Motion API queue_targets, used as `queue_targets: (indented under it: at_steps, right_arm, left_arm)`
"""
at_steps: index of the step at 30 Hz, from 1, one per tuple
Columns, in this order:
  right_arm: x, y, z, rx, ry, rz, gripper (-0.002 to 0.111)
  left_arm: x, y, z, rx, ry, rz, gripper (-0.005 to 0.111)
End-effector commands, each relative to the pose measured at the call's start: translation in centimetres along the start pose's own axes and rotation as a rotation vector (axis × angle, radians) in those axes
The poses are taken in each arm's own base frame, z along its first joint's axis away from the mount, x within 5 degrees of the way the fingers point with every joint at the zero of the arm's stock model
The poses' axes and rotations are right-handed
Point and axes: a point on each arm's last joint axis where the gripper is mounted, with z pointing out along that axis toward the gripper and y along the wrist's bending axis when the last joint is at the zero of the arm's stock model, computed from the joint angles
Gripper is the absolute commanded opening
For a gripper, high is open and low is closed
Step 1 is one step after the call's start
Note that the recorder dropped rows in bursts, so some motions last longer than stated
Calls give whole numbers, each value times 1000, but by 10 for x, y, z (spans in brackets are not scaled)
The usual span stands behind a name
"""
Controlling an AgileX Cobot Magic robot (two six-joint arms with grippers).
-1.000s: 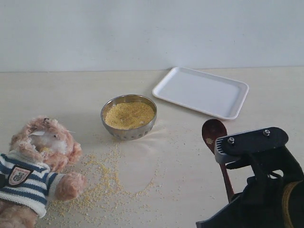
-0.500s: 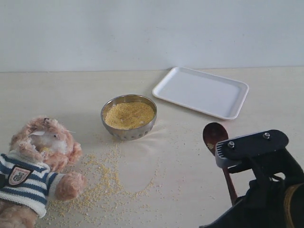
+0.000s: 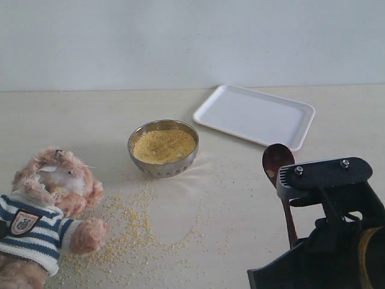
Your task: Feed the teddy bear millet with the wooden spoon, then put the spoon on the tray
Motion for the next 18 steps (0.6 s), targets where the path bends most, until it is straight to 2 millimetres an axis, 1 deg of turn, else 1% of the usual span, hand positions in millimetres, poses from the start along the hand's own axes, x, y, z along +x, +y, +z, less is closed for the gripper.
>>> queue_targets:
  at_steps: [1, 4, 8, 10, 15, 18]
  right_arm:
    - [5, 0, -1, -15, 47, -91, 3]
    - [4, -2, 1, -44, 81, -135, 3]
    - [0, -7, 4, -96, 122, -146, 3]
    - [-1, -7, 5, -149, 137, -175, 3]
    - [-4, -4, 5, -258, 150, -181, 3]
    - [-6, -8, 6, -257, 153, -167, 3]
  left_arm:
    - [1, -1, 0, 15, -4, -7, 5]
    - [1, -1, 0, 15, -4, -7, 5]
    - [1, -1, 0, 15, -4, -7, 5]
    - [1, -1, 0, 15, -4, -7, 5]
    - [1, -1, 0, 15, -4, -7, 5]
    - [1, -1, 0, 15, -4, -7, 5]
